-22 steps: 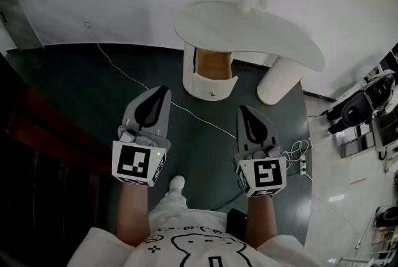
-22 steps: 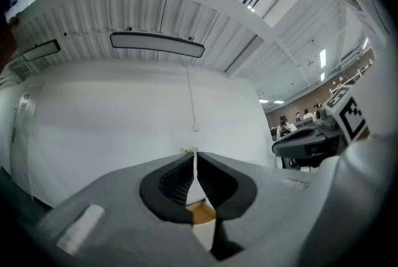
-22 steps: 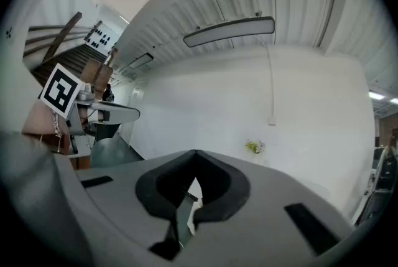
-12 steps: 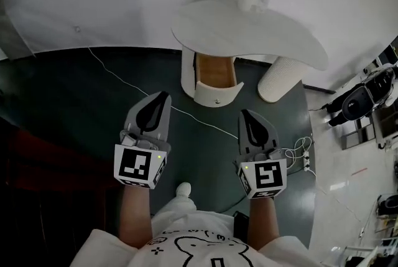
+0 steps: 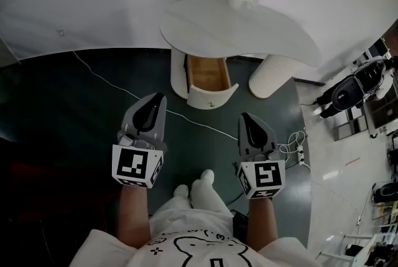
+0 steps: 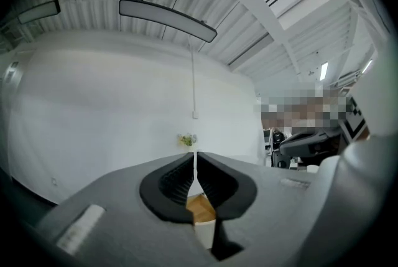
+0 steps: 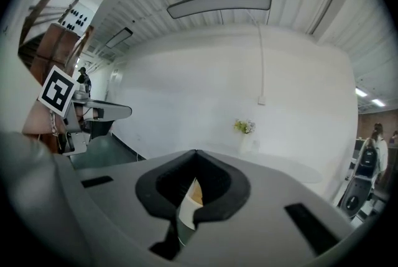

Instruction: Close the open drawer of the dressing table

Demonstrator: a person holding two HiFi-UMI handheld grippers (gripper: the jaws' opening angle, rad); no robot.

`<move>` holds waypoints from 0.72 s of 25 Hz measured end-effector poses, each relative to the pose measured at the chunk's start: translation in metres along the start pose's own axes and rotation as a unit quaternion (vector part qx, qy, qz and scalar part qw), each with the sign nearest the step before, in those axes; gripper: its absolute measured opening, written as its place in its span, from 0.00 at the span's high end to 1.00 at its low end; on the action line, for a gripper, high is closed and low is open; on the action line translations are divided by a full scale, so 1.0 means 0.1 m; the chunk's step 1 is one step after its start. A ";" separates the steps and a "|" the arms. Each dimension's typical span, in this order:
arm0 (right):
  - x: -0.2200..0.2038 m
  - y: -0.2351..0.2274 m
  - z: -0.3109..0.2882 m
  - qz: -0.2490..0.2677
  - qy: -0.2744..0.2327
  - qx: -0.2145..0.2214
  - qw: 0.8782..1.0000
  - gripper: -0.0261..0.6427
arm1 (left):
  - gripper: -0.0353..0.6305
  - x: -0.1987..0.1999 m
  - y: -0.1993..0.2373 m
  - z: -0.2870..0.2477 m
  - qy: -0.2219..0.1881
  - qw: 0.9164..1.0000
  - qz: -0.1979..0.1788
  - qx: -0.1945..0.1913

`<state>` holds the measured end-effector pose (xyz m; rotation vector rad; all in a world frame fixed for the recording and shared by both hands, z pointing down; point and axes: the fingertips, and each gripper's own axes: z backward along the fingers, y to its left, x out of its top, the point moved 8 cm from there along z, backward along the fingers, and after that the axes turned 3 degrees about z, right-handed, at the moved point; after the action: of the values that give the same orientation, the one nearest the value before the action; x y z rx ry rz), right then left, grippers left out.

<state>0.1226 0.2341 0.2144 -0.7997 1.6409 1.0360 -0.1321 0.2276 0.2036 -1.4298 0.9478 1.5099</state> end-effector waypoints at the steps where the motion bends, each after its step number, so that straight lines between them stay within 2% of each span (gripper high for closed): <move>1: 0.00 -0.03 -0.05 -0.004 0.002 -0.003 1.000 0.96 | 0.92 -0.01 0.03 -0.04 0.002 1.000 0.006 -0.002; 10: -0.14 -0.17 -0.46 -0.014 0.031 0.002 0.999 0.96 | 0.92 -0.22 0.25 -0.32 0.031 0.999 0.013 -0.006; 18: -0.44 -0.37 -1.02 -0.046 0.056 0.010 0.997 0.96 | 0.92 -0.45 0.45 -0.90 0.061 0.998 0.014 -0.014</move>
<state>0.1280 0.1270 0.2609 -0.9268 1.6900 0.9238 -0.1404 0.1247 0.2411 -1.5497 1.0273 1.4748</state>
